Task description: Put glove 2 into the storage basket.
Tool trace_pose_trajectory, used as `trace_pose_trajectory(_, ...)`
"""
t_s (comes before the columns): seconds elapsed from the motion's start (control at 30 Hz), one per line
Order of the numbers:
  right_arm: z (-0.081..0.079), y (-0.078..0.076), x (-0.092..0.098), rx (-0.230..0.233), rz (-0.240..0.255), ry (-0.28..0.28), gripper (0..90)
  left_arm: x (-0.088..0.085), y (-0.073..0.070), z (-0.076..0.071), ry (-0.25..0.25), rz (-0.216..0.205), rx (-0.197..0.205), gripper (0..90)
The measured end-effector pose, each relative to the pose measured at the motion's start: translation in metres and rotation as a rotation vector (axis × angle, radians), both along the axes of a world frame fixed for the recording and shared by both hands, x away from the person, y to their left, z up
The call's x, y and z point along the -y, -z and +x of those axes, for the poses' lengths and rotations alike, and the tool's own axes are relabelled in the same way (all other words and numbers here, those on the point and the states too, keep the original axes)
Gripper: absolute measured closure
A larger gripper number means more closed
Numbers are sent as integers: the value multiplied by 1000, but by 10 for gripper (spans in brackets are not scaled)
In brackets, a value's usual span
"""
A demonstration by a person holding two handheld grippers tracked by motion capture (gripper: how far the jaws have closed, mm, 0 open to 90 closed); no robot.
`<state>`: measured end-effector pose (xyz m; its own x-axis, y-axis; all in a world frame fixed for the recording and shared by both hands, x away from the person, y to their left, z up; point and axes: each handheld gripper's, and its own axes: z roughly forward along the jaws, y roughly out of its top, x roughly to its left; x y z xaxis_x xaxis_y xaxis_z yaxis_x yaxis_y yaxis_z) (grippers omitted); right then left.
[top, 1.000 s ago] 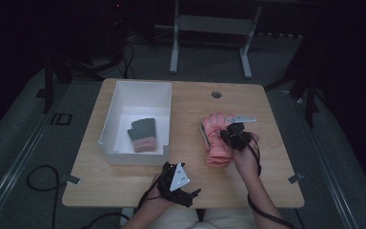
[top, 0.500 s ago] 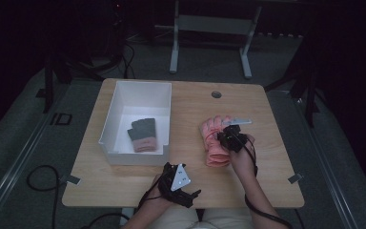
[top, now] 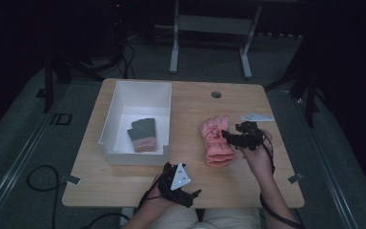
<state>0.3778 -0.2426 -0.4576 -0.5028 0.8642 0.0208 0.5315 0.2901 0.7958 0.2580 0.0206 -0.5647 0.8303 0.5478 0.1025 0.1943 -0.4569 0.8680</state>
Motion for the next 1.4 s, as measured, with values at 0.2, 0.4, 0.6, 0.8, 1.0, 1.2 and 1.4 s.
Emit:
trace_pose_trajectory(0.2,-6,1,18,-13,-46,-51,163,3,-5,1,17,-12,-12,14)
trace_pose_trajectory(0.4,-11,2,34,22,-42,-103,147,11,-18,-1,48,-42,-22,14)
trace_pose_trajectory(0.6,-14,0,49,43,-41,-124,142,21,-33,1,91,-57,-24,14)
trace_pose_trajectory(0.8,-19,-4,59,36,0,-140,134,42,-66,16,105,-41,34,25)
trace_pose_trajectory(1.0,-21,-2,63,37,19,-135,104,56,-87,38,77,-42,0,32)
trace_pose_trajectory(1.2,-20,-3,62,68,-1,-120,332,69,-99,54,107,-16,5,36)
trace_pose_trajectory(1.4,-10,-5,57,78,-15,-112,625,70,-101,78,73,-49,-32,74)
